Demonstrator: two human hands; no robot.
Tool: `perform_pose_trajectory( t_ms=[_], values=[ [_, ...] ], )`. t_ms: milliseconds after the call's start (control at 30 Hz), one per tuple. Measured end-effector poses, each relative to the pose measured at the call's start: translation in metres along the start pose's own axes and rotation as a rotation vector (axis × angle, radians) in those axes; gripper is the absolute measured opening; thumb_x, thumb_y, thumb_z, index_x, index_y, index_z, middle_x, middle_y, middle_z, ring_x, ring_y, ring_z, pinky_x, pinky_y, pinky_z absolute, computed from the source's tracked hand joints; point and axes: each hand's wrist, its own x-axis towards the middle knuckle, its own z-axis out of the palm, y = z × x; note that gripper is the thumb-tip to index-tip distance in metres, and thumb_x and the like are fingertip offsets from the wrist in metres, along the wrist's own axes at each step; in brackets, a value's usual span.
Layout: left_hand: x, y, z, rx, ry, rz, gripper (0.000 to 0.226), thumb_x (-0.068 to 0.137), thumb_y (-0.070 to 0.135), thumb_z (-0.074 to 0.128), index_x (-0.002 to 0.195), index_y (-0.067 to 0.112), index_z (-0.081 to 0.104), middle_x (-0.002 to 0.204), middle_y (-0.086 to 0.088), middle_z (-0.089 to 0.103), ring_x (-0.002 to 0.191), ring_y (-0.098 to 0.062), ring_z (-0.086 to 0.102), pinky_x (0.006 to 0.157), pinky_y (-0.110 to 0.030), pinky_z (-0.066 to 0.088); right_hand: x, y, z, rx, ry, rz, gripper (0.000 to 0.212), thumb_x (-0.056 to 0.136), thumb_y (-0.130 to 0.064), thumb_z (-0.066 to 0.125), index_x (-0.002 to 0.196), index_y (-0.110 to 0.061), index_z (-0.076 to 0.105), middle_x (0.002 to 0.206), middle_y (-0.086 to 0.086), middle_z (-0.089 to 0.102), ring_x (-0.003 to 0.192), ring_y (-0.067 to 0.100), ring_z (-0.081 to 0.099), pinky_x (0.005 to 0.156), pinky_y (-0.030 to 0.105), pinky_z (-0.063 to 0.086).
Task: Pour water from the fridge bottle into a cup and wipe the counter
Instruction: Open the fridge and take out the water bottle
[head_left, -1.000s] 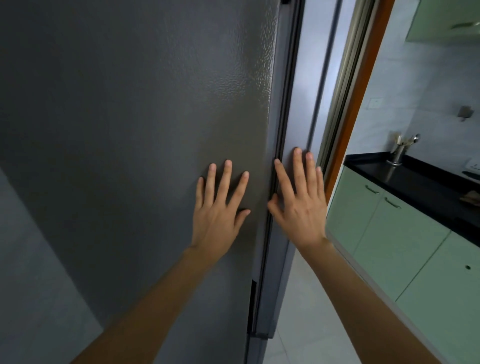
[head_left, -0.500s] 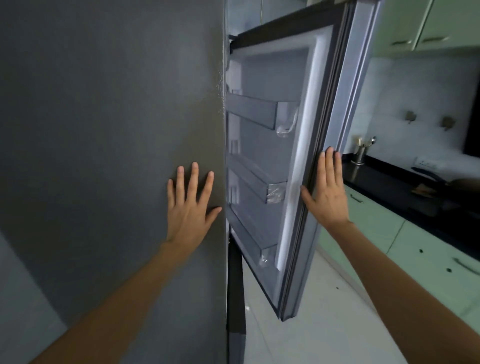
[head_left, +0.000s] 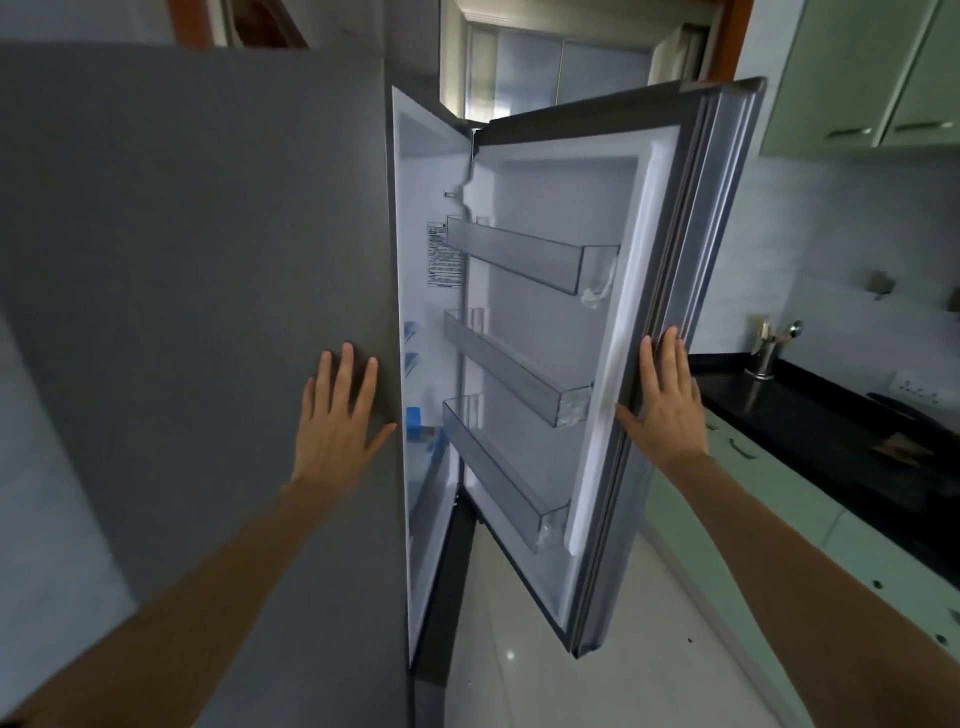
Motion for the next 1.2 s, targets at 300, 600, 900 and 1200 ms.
perform_pose_trajectory(
  t_ms=[300,600,900,1200],
  values=[
    [-0.007,0.126,-0.003,-0.09,0.042,0.163,0.063,0.093,0.03,0.052,0.149,0.01,0.03,0.156,-0.02,0.024,0.144,-0.039,0.02,0.112,-0.059,0.027,0.01,0.035,0.003,-0.001,-0.035,-0.028,0.09,0.092,-0.034,0.056,0.152,-0.018,-0.009,0.159,0.008,-0.017,0.148,0.026,-0.008,0.113,0.053,0.028],
    [0.045,0.279,0.052,-0.182,-0.054,0.365,0.071,0.085,0.037,0.064,0.146,0.013,0.037,0.152,-0.015,0.036,0.14,-0.033,0.033,0.116,-0.05,0.02,0.031,0.087,0.02,-0.02,0.0,-0.029,0.088,0.091,-0.027,0.057,0.152,-0.016,-0.005,0.16,0.012,-0.01,0.148,0.028,-0.001,0.113,0.053,0.029],
    [0.105,0.345,0.116,-0.255,-0.01,0.43,0.066,0.087,0.034,0.062,0.145,0.011,0.041,0.153,-0.014,0.035,0.14,-0.037,0.033,0.112,-0.055,0.03,0.063,0.153,0.051,-0.015,0.061,-0.033,0.087,0.088,-0.024,0.056,0.153,-0.015,0.0,0.16,0.013,-0.003,0.148,0.028,0.001,0.113,0.052,0.029],
    [0.142,0.395,0.147,-0.267,-0.02,0.445,0.058,0.088,0.034,0.06,0.14,0.013,0.047,0.149,-0.014,0.041,0.134,-0.036,0.042,0.112,-0.053,0.029,0.102,0.204,0.08,-0.017,0.056,0.024,0.085,0.087,-0.021,0.056,0.153,-0.013,0.004,0.16,0.015,0.004,0.148,0.03,0.004,0.115,0.051,0.025]
  ],
)
